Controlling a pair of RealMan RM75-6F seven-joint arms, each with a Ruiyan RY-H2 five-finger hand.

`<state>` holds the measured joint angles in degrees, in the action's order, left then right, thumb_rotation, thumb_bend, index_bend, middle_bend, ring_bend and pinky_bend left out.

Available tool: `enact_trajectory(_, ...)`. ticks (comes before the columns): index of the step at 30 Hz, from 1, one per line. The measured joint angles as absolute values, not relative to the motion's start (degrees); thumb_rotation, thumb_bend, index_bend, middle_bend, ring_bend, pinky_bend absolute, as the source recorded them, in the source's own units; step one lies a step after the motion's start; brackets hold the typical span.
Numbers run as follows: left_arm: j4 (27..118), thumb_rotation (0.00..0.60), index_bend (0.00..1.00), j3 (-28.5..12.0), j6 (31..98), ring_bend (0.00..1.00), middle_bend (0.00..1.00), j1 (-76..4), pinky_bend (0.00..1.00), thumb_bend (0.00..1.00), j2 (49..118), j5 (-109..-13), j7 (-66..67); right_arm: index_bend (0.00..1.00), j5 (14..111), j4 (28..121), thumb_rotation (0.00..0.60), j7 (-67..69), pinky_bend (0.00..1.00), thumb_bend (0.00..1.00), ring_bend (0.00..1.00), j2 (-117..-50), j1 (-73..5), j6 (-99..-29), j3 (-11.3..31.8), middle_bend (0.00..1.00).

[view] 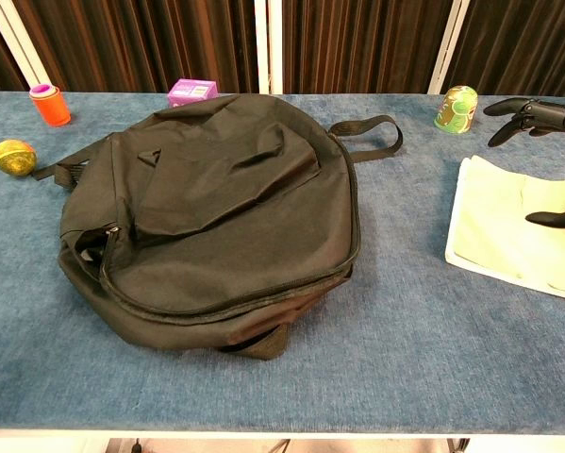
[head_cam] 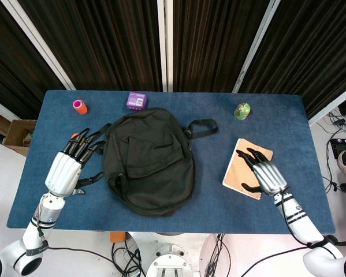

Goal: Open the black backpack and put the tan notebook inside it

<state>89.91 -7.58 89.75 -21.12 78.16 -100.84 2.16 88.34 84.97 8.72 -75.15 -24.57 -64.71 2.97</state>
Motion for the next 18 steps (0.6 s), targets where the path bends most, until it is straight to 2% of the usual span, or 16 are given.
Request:
enact_trajectory(8, 90.6, 0.6, 0.2, -5.9, 86.9, 0.05, 0.11, -20.7, 0.19, 0.06, 76.8, -98.2, 1.0, 0.04, 88.1, 85.3, 0.6, 9.5, 0.16, 0.18, 0.03, -73.3, -22.9, -68.0, 2.9, 0.21)
enact_trajectory(13, 94.1, 0.6, 0.2, -2.8, 81.0, 0.06, 0.14, -19.9, 0.19, 0.06, 72.1, -94.4, -0.8, 0.04, 86.3, 85.9, 0.6, 11.4, 0.16, 0.18, 0.03, -68.9, -19.6, -72.7, 3.5, 0.21)
enact_trajectory(18, 95.9, 0.6, 0.21, 0.7, 75.4, 0.06, 0.14, -20.2, 0.19, 0.06, 71.2, -94.5, -0.5, 0.04, 84.5, 86.9, 0.6, 11.9, 0.16, 0.18, 0.03, -64.3, -16.5, -76.9, 4.4, 0.21)
